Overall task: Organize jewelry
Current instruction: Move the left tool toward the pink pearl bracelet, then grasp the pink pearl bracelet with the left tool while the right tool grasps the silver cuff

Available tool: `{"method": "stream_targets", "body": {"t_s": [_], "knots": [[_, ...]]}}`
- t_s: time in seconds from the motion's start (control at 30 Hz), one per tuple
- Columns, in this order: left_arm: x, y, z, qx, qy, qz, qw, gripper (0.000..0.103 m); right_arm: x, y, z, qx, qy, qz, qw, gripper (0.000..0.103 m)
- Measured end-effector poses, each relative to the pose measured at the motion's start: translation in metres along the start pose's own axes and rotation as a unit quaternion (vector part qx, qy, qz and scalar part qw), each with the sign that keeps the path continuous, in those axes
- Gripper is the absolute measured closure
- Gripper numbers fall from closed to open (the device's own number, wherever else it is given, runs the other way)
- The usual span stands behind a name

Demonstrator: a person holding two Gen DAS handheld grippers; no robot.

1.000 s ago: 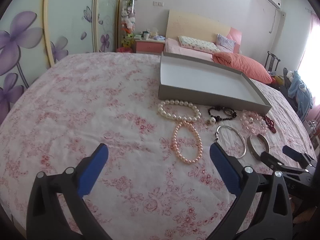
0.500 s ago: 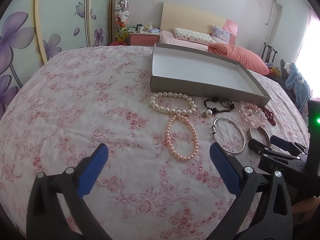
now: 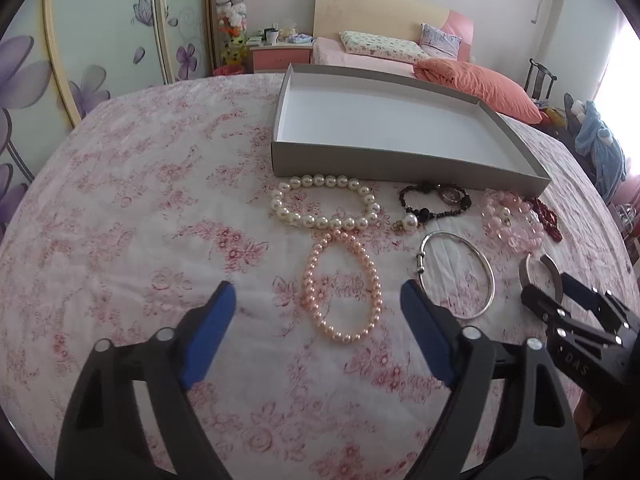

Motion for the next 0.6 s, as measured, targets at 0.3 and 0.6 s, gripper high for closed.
{"method": "stream_targets", "body": {"t_s": [0.3, 0.6], "knots": [[-0.003, 0.004, 0.014, -0.002, 0.018, -0.004, 0.9998, 0.047, -0.001, 0.0, 0.002, -0.006, -0.001, -0.004, 1.0, 0.036], [0.001, 0.001, 0.019, -0.02, 0.018, 0.024, 0.9994, 0.075, -0.001, 0.004, 0.002, -0.006, 0.0, -0.01, 1.0, 0.036]]}}
Point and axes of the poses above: each gripper's, at about its wrist camera, not at the fingertips, and z roughly the way its jaws point, y to its left, x to its underside, the point moved 7 cm from there along z, roughly the way its jaws point, and after that the axes turned 7 degrees about y, right-handed, at the moved point
